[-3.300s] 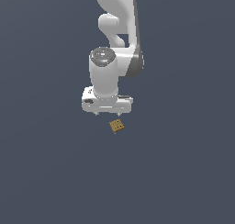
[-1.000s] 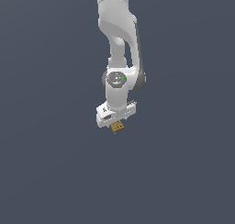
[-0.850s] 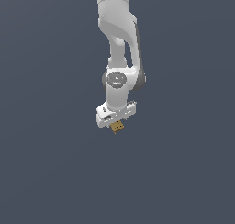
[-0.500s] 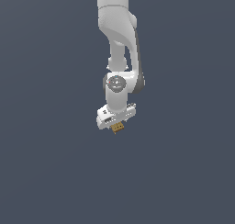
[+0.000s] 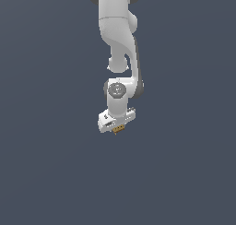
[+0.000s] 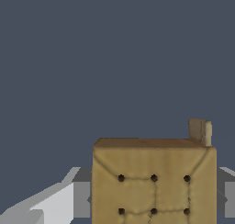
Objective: Pick up the object and move it to a goal position.
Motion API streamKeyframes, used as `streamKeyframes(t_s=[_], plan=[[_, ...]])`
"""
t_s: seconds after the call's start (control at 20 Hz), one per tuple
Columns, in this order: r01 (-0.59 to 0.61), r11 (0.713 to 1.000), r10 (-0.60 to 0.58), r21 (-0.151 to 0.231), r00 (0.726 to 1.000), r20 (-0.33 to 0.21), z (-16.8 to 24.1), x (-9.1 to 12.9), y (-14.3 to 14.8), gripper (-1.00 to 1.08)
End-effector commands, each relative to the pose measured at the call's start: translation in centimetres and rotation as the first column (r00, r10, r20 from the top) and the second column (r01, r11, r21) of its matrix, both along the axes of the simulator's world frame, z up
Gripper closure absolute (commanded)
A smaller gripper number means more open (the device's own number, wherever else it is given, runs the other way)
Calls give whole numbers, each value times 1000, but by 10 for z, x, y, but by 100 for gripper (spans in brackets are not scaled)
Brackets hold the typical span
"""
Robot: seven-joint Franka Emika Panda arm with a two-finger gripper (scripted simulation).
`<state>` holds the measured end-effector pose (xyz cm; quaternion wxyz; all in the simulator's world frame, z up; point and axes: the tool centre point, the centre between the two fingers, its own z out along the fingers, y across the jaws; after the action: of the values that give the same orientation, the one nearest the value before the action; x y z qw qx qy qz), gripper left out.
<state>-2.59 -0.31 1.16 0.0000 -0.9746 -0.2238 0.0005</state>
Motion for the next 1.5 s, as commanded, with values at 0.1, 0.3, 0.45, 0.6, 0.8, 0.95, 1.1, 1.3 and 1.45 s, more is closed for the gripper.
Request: streamKeyframes(t_s=[0.1,0.3,0.45,0.6,0.8,0.95,1.1,1.3,1.45], plan=[[0,1000,0,0,1000,1,-1,0,0,108],[0,1000,0,0,1000,1,-1,0,0,108],[-1,1000,1,0,1000,1,0,1,0,108],[-1,1000,1,0,1000,1,3,1,0,108],[-1,1000,1,0,1000,1,15,4,-3,108],[-1,1000,1,0,1000,1,31,8,-6,108],[-1,1000,1,0,1000,1,51,13,-10,108],[-1,1000,1,0,1000,1,86,21,-17,108],[-1,1000,1,1,1000,1,116,29,-23,108]])
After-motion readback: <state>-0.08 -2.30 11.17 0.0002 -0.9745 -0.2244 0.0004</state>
